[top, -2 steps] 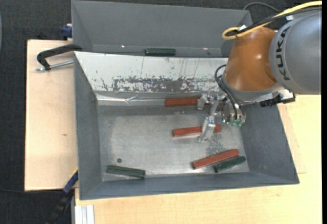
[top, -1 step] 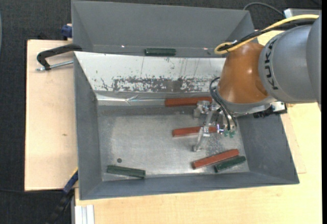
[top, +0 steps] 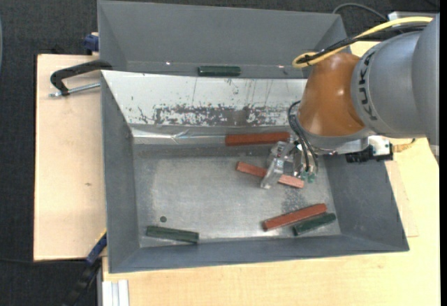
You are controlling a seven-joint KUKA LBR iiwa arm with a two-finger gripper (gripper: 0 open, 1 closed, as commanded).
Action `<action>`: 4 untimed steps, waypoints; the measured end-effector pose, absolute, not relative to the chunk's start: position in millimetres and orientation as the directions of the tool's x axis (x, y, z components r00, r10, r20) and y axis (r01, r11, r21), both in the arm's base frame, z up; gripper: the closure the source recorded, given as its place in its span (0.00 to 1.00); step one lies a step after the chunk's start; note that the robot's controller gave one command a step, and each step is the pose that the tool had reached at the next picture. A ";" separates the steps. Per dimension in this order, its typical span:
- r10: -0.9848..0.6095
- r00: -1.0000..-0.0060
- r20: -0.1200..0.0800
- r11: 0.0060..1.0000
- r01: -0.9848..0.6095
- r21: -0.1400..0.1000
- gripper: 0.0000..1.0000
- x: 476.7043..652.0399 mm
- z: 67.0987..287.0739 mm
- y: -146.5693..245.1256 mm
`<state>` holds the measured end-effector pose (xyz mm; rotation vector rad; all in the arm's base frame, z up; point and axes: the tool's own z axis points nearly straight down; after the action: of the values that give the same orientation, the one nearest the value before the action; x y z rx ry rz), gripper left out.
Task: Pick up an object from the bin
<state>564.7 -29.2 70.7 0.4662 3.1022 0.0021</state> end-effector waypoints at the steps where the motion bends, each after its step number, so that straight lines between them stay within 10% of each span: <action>1: 0.294 -0.956 -0.004 0.956 0.294 0.002 1.00 564.6 70.7 -29.2; 4: 0.294 -0.956 0.001 0.956 0.294 0.001 1.00 563.2 121.5 -29.2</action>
Offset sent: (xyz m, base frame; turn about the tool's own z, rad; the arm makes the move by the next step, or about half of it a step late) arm -0.0001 0.0000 0.0719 0.0000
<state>563.2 -29.2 121.5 0.4673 3.1080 0.0015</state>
